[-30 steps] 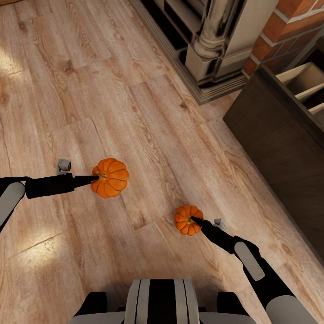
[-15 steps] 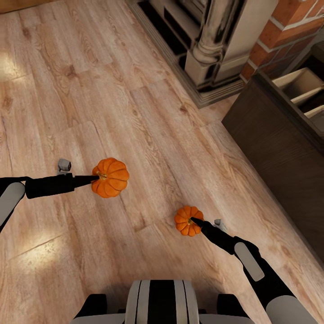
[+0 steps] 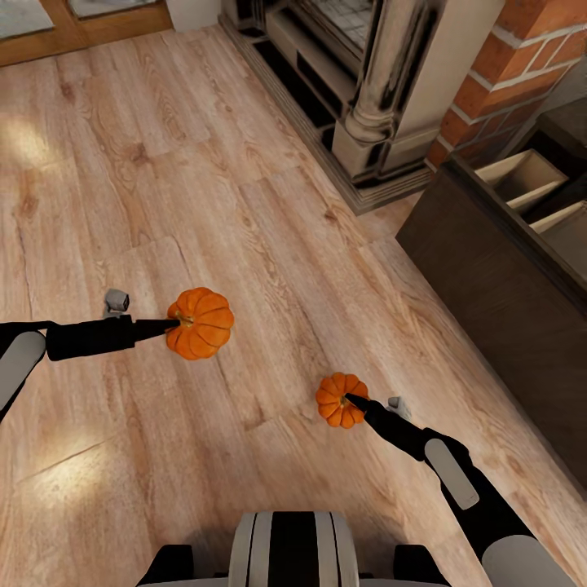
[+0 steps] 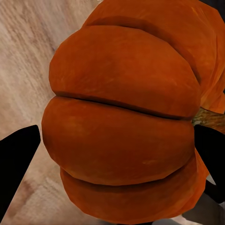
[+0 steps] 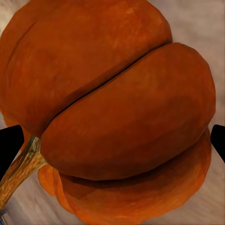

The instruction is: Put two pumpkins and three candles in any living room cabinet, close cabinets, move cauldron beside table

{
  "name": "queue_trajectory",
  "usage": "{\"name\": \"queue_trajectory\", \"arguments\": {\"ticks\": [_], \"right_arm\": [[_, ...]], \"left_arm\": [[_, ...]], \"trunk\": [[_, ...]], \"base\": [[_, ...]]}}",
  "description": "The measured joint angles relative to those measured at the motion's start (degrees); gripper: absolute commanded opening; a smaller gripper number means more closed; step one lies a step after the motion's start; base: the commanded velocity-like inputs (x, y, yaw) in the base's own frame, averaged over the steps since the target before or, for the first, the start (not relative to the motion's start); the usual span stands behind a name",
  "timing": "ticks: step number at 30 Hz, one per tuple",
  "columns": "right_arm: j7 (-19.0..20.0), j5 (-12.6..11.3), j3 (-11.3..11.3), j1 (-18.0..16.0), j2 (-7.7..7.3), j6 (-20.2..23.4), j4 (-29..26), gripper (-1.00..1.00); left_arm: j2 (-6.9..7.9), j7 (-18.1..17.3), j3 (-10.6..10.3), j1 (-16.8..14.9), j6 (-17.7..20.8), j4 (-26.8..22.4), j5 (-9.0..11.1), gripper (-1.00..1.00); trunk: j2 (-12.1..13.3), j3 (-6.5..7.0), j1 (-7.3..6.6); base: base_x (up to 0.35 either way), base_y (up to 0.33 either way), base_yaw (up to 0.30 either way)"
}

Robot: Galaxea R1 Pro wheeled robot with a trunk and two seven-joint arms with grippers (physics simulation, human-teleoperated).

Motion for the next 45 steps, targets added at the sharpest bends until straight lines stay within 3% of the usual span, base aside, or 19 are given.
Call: {"name": "queue_trajectory", "arguments": {"ticks": [12,17,19,25,31,33,34,38,40,41,42,43,44,45], "right_arm": [[0.6,-0.1,0.0,0.0,-0.27,0.8,-1.0,-1.00],[0.7,-0.4,0.0,0.0,-0.90,0.9,-1.1,-1.00],[0.9,-0.4,0.1,0.0,-1.04,2.0,-1.3,-1.00],[2.5,-0.3,0.1,0.0,-1.07,4.1,-3.1,-1.00],[2.7,-0.5,0.4,0.0,-1.04,4.3,-3.3,-1.00],[2.7,-0.5,0.4,0.0,-1.04,4.3,-3.3,-1.00],[2.7,-0.6,0.4,0.0,-1.03,4.5,-3.3,-1.00],[2.7,-0.9,0.4,0.0,-0.97,6.0,-3.4,-1.00],[2.6,-0.8,0.5,0.0,-0.95,6.7,-3.4,-1.00],[2.6,-0.9,0.5,0.0,-0.95,6.8,-3.4,-1.00],[2.6,-0.8,0.5,0.0,-0.77,7.1,-3.4,-1.00],[2.6,-0.7,0.5,0.0,-0.74,7.1,-3.4,-1.00],[2.6,-0.6,0.5,0.0,-0.74,7.1,-3.4,-1.00],[2.6,-0.5,0.5,0.0,-0.75,7.1,-3.4,-1.00]], "left_arm": [[0.01,0.0,0.0,0.3,0.0,1.3,0.0,-1.00],[0.06,0.1,0.1,0.3,-0.3,6.7,-0.8,-1.00],[0.78,0.2,0.0,0.3,-0.5,8.7,-1.6,-1.00],[1.81,0.3,-0.2,1.2,-0.2,10.6,-1.1,-1.00],[2.01,0.5,-0.3,6.5,0.0,10.7,-1.0,-1.00],[2.03,0.5,-0.3,8.0,-0.6,10.7,-2.2,-1.00],[2.02,0.6,-0.3,8.9,-0.1,10.7,-1.2,-1.00],[2.02,0.8,-0.3,12.7,-0.2,10.7,-1.8,-1.00],[1.99,0.8,-0.3,14.3,-0.8,10.7,-3.9,-1.00],[1.98,0.8,-0.3,14.6,-0.6,10.7,-3.4,-1.00],[1.98,0.8,0.0,16.8,0.4,10.5,-1.8,-1.00],[2.02,0.9,-0.1,17.6,-0.9,10.5,-5.4,-1.00],[2.03,0.8,0.0,17.8,-1.1,10.6,-5.8,-1.00],[2.03,0.8,0.1,18.0,-0.3,10.6,-4.2,-1.00]], "trunk": [[0.2,2.66,-0.31],[0.2,3.77,-0.44],[0.3,4.21,-0.49],[0.3,5.54,-0.64],[0.4,6.87,-0.80],[0.4,7.31,-0.85],[0.5,7.53,-0.88],[0.5,8.42,-0.98],[0.5,8.86,-1.03],[0.5,9.09,-1.05],[0.6,9.31,-1.09],[0.6,9.52,-1.10],[0.6,9.75,-1.13],[0.6,9.97,-1.16]], "base": [[0.000,0.000,0.000],[0.000,0.000,0.000],[0.000,0.000,0.000],[0.000,0.000,0.000],[0.000,0.000,0.000],[0.000,0.000,0.000],[0.000,0.000,0.000],[0.000,0.000,0.000],[0.000,0.000,0.000],[0.000,0.000,0.000],[0.000,0.000,0.000],[0.000,0.000,0.000],[0.000,0.000,0.000],[0.000,0.000,0.000]]}}
